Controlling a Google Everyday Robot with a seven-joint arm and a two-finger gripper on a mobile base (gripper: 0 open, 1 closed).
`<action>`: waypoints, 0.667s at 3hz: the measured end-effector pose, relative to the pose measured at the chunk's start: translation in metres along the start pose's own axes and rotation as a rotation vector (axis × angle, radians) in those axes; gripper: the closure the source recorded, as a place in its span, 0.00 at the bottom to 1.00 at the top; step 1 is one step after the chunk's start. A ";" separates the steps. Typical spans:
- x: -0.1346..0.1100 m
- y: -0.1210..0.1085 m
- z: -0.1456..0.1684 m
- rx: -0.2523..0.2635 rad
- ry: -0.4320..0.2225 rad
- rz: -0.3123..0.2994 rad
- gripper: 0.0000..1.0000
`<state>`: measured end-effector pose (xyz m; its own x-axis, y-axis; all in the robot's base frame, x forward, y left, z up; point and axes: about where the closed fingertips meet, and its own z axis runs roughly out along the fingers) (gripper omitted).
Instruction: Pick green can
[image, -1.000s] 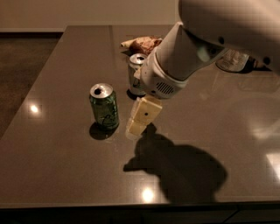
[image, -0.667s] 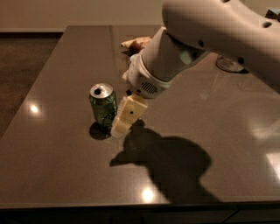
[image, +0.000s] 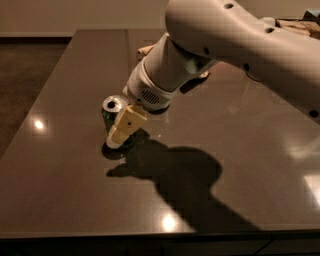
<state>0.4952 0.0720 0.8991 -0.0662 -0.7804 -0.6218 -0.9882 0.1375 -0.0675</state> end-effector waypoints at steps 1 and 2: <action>-0.006 -0.004 0.003 -0.009 -0.016 0.020 0.38; -0.010 -0.010 -0.013 -0.007 -0.028 0.029 0.62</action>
Offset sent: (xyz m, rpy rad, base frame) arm 0.0160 -0.0130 0.0347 0.0483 0.0271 -0.0303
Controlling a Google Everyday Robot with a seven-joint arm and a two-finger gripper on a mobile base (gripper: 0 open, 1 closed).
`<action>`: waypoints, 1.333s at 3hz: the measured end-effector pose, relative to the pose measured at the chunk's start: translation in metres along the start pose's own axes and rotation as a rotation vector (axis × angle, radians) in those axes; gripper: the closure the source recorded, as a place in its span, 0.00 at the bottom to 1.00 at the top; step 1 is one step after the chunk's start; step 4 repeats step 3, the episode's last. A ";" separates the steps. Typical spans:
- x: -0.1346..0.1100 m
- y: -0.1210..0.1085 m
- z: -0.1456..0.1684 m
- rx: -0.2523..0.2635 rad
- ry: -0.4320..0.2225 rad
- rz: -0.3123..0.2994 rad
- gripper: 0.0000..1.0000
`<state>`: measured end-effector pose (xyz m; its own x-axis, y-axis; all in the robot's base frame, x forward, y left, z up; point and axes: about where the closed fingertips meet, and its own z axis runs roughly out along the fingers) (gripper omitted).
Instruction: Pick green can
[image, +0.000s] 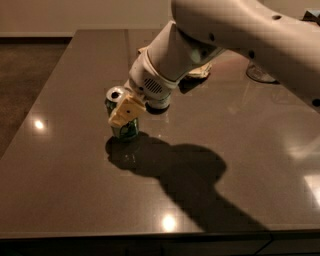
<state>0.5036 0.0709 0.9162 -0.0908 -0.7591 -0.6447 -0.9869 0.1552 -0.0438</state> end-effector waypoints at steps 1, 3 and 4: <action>-0.016 0.001 -0.027 -0.006 -0.016 -0.016 0.85; -0.044 0.015 -0.071 -0.026 -0.048 -0.079 1.00; -0.044 0.015 -0.071 -0.026 -0.048 -0.079 1.00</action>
Offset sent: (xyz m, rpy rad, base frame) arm -0.0192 -0.0124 0.1012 0.0584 -0.0429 0.0872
